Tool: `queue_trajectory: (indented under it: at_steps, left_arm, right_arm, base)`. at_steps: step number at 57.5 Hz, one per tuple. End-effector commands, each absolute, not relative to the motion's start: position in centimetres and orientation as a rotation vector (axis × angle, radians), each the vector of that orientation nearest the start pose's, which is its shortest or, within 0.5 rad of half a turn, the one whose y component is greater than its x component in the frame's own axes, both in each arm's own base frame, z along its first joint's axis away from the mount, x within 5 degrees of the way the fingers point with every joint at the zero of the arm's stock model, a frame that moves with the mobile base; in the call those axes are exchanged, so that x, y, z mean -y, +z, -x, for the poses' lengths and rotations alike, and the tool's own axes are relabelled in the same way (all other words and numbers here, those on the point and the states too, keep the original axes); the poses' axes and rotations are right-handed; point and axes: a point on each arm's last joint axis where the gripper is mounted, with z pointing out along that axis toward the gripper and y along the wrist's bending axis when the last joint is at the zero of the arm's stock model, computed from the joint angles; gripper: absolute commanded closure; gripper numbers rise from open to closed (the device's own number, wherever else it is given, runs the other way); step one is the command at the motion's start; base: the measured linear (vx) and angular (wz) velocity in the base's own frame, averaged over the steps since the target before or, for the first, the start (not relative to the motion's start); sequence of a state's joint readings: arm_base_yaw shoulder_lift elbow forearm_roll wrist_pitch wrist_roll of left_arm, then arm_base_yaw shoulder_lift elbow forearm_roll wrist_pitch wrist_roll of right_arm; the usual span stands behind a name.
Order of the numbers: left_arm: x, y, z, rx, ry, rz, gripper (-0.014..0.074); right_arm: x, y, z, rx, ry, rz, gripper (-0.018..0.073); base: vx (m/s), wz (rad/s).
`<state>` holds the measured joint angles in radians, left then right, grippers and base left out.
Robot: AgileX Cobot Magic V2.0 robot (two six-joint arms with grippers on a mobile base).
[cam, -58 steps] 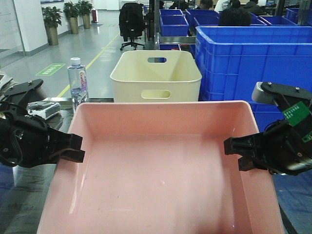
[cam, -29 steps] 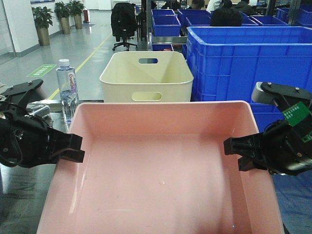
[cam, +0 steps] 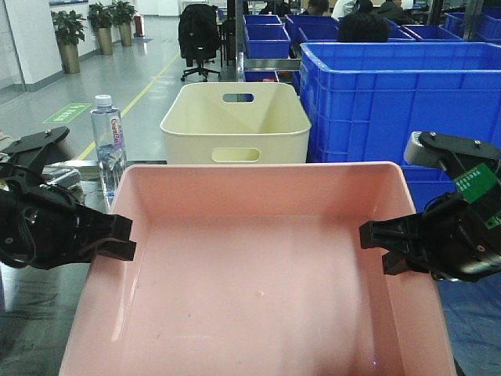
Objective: Grab pink bin and stack on right shelf
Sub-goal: 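Carry the pink bin with both grippers while the base drives to the table, then lower the pink bin onto the dark table with both grippers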
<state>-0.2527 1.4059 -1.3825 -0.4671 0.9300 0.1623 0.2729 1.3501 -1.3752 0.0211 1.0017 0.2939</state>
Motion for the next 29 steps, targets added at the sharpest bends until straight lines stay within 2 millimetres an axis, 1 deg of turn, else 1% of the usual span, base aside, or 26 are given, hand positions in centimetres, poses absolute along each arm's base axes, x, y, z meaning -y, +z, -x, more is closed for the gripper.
queue_trajectory:
  at_steps: [1, 7, 13, 29]
  left_arm:
    - [10.5, 40.9, -27.7, -2.24, -0.64, -0.3, 0.0598]
    - [10.5, 40.9, -28.0, -2.219, -0.63, -0.288, 0.0598]
    - [10.7, 40.2, -28.7, -2.237, -0.628, -0.283, 0.0598]
    - [11.5, 36.3, -31.7, -2.369, -0.637, -0.267, 0.0596]
  right_arm:
    - [-7.5, 41.5, -26.5, -2.309, 0.32, -0.032, 0.0568]
    - [-7.5, 41.3, -26.8, -2.308, 0.31, -0.03, 0.0568]
    - [-7.7, 40.3, -28.0, -2.329, 0.281, -0.024, 0.0568]
    - [-8.5, 37.0, -31.1, -2.411, 0.252, -0.023, 0.0567]
  base:
    - [0.0, 0.0]
    - [0.0, 0.0]
    - [0.0, 0.0]
    - [0.0, 0.0]
